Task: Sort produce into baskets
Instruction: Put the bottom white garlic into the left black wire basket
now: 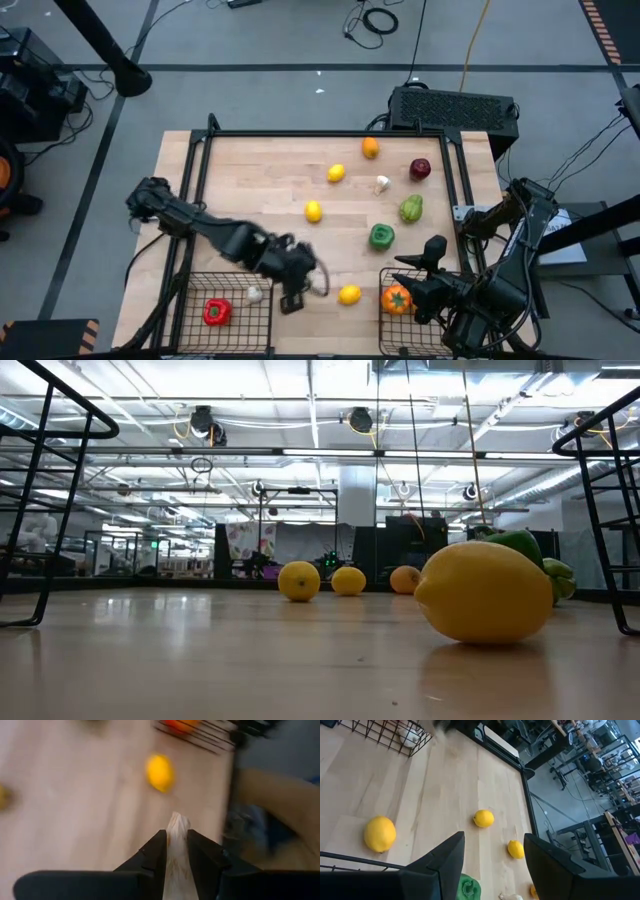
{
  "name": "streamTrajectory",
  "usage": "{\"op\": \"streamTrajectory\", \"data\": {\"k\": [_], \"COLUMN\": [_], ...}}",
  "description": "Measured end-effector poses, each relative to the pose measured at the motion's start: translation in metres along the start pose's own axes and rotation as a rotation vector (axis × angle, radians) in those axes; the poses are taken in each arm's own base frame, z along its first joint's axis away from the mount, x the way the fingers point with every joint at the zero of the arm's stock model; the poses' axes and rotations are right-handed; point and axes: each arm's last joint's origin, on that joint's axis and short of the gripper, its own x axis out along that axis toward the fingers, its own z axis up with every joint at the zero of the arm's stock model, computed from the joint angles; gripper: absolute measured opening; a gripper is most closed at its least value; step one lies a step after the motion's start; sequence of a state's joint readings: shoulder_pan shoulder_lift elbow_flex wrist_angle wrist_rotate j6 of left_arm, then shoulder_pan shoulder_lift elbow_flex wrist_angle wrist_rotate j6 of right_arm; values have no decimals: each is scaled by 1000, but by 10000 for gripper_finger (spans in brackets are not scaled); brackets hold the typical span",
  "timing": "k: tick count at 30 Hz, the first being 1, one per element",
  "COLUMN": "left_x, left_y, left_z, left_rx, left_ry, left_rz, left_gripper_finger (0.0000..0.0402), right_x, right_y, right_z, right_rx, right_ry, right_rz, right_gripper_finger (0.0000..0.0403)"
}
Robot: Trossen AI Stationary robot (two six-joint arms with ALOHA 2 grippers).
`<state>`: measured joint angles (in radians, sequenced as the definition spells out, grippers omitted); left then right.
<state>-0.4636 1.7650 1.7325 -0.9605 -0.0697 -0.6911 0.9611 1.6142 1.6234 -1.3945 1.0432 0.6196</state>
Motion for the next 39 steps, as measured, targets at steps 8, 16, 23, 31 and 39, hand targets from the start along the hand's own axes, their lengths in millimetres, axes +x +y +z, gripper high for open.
{"op": "streamTrajectory", "data": {"k": [8, 16, 23, 31, 39], "left_x": [-30, -44, -61, -58, -36], "left_y": [-44, -51, -58, -59, -50], "left_z": [-51, -107, -150, -187, -214], "left_rx": [-42, -178, -277, -379, -496], "left_ry": [94, 194, 254, 333, 460], "left_rz": [-94, 179, 326, 420, 529], "left_gripper_finger": [79, 79, 79, 79, 95], "right_x": [0, 0, 0, 0, 0], "right_y": [0, 1, 2, 2, 2], "right_z": [0, 2, 2, 2, 2], "right_rx": [9, 19, 20, 19, 16], "right_ry": [-2, -10, -13, -14, -16], "right_rz": [3, 8, 11, 11, 9], "right_gripper_finger": [196, 196, 196, 196, 196]}}
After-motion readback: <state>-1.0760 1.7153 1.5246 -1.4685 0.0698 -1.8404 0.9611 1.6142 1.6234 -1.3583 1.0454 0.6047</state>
